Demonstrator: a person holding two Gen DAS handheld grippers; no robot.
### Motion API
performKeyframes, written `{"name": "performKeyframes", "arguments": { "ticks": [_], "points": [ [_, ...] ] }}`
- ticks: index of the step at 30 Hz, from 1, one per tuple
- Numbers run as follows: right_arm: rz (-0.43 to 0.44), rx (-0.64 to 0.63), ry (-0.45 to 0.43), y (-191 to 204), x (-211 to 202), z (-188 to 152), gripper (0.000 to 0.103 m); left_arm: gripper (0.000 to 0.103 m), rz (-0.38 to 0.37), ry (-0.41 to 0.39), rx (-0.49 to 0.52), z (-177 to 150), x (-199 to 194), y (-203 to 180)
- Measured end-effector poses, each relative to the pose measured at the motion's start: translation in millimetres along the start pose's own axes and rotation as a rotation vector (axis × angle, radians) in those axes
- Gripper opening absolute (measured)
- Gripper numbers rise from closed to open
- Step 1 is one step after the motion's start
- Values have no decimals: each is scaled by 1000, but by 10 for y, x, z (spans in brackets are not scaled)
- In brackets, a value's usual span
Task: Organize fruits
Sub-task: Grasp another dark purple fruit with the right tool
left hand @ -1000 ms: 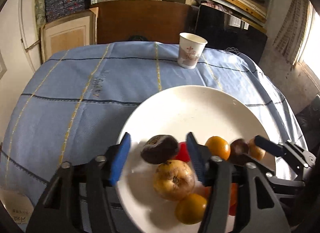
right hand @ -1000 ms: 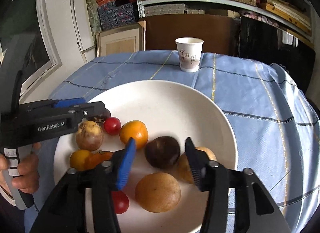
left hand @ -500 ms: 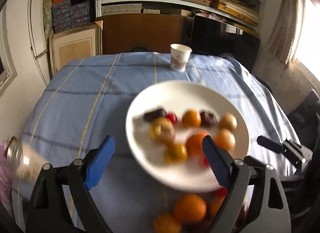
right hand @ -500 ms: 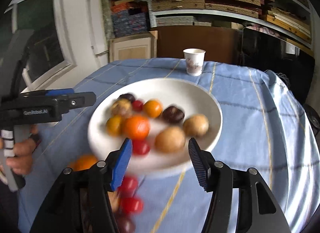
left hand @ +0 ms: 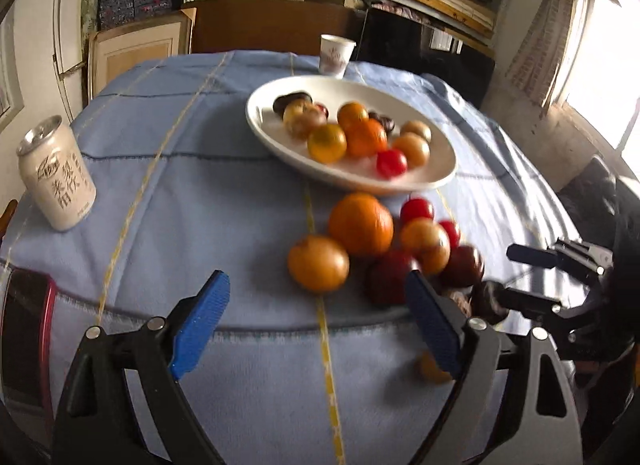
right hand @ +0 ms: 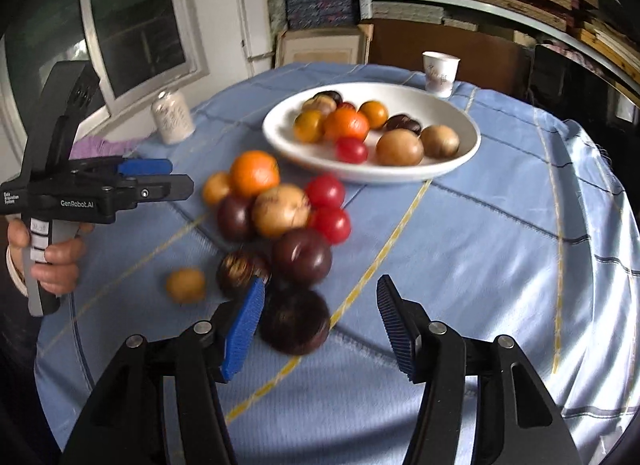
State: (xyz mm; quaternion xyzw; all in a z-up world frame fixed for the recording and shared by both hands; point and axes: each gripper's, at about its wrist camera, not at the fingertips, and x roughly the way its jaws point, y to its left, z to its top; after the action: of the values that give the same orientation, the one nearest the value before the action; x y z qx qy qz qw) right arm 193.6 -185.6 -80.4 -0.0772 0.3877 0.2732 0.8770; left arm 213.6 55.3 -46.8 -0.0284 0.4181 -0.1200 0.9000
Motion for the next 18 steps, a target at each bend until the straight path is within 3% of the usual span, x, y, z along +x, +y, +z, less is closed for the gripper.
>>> {"name": "performKeyframes", "arguments": {
  "ticks": [2,9,18],
  "points": [
    [17,-15,29,38,34,-38,59,87,31,5,8,-51,13,-15],
    [-12,-72,65,150,105,-107,59,87,11,36,-50,-90,57,105],
    [-23,-80,95,154,190,-114,59,87,29,41,-39,-101,56,90]
  ]
}}
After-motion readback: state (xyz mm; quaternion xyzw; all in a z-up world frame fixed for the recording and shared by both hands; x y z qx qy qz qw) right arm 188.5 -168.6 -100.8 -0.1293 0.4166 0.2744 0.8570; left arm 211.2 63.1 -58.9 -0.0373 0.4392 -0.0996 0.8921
